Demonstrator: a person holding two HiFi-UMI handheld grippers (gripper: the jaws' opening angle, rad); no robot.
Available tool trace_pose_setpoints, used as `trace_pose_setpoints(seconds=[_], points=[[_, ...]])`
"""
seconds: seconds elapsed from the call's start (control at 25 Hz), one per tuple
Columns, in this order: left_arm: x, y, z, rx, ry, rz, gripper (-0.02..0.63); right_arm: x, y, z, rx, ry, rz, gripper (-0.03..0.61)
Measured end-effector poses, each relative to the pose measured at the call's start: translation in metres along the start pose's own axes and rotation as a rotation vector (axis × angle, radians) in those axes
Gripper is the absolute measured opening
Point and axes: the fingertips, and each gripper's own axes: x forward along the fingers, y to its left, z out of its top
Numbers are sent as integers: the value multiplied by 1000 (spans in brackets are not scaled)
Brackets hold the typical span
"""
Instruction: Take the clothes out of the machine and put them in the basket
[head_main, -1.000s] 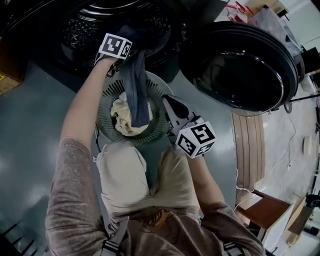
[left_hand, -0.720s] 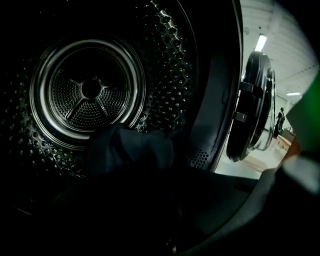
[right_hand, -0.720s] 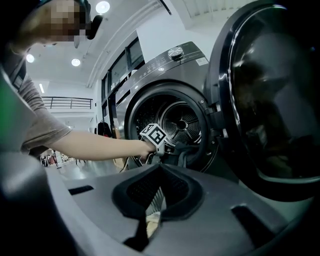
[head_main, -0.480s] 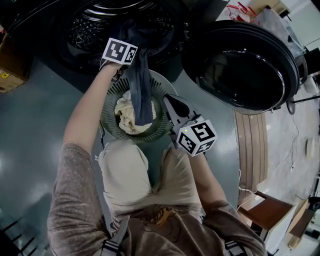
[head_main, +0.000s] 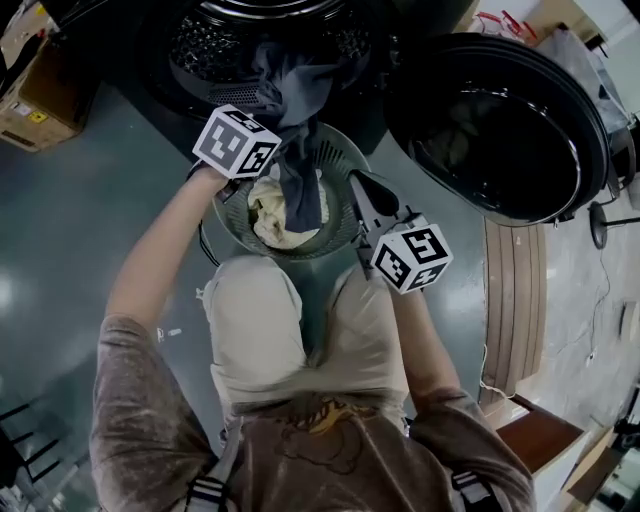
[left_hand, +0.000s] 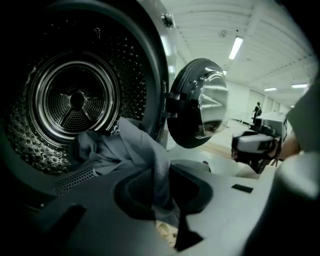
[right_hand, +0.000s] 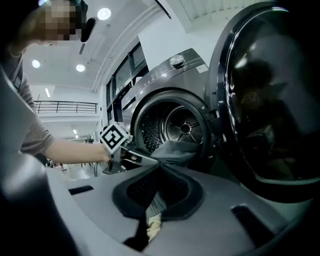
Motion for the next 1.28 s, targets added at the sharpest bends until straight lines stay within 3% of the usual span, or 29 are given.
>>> trace_pose_setpoints(seconds=[0.36,0.64,0.8,0.96,1.28], points=[[-63,-84,-22,27,8,-66,64,-1,-6,0,5,-14,24,-3],[-92,-118,-36,16,12,-88,66,12,9,1,14,-19,80,-3],[-94,-113,-48,6,32,-57,102,14,16,2,17,-19,97,-3],[-100,-94,-46,-45,-14,-25,212,11,15,2,18,-15,90,-3],[-52,-3,-10,-46,-103,153,341,6,2,-2,22,0,33,-3]])
